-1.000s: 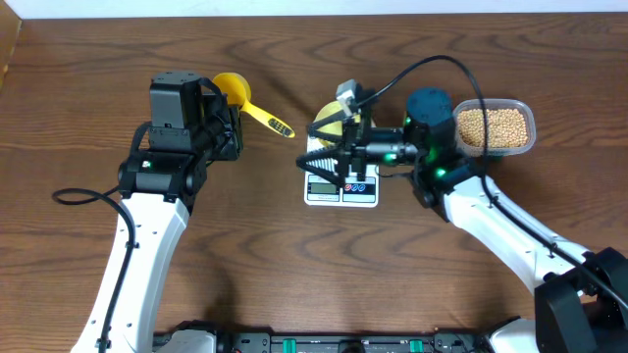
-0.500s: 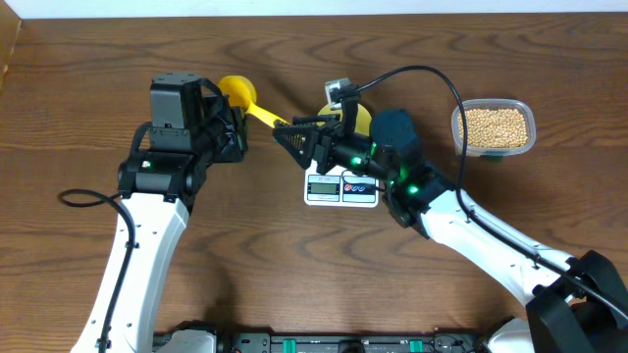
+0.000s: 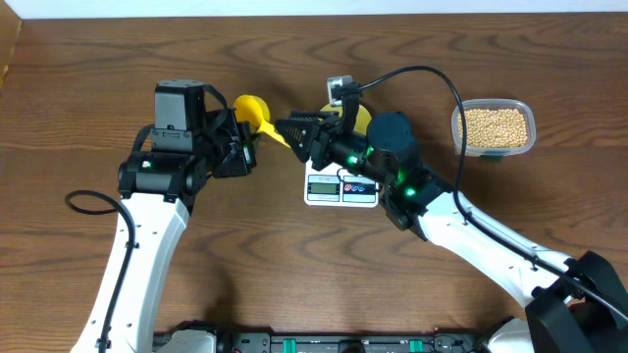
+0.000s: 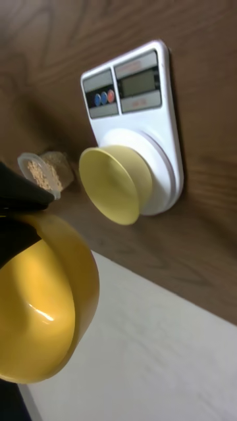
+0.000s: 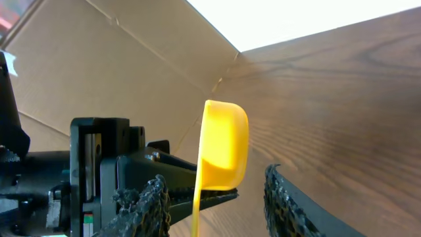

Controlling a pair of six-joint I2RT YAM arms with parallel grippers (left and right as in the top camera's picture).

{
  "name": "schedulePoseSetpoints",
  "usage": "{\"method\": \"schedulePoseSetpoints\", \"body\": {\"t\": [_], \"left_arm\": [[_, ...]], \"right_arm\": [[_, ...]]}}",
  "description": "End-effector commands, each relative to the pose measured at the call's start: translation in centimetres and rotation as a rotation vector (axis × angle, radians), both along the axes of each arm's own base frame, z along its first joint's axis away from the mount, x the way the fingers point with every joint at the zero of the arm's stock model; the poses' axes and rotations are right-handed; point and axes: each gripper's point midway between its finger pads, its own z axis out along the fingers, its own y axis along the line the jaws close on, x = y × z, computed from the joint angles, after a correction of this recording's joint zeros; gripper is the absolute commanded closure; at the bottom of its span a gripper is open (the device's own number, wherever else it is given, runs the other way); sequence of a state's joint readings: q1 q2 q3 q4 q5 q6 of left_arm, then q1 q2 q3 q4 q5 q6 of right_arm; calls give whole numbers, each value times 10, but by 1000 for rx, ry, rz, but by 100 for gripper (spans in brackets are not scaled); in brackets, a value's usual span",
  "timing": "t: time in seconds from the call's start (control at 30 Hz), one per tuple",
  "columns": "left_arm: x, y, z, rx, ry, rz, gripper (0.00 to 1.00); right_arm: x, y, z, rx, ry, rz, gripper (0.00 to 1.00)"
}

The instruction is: Scoop item into bowl and weigh 50g on scale

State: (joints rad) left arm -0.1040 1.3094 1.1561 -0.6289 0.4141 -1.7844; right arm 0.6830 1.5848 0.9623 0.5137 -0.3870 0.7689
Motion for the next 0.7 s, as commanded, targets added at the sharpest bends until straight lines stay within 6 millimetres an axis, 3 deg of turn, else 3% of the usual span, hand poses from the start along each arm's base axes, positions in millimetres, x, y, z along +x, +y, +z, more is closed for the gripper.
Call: {"method": "schedulePoseSetpoints", "body": {"t": [0.0, 0.67], "left_arm": [[-4, -10, 2, -18, 9, -30, 93], [-3, -7, 0, 44, -16, -58, 92]], "right_arm": [[-3, 7, 5, 2, -2, 4, 56], [-4, 6, -5, 4, 85, -3, 70]]}}
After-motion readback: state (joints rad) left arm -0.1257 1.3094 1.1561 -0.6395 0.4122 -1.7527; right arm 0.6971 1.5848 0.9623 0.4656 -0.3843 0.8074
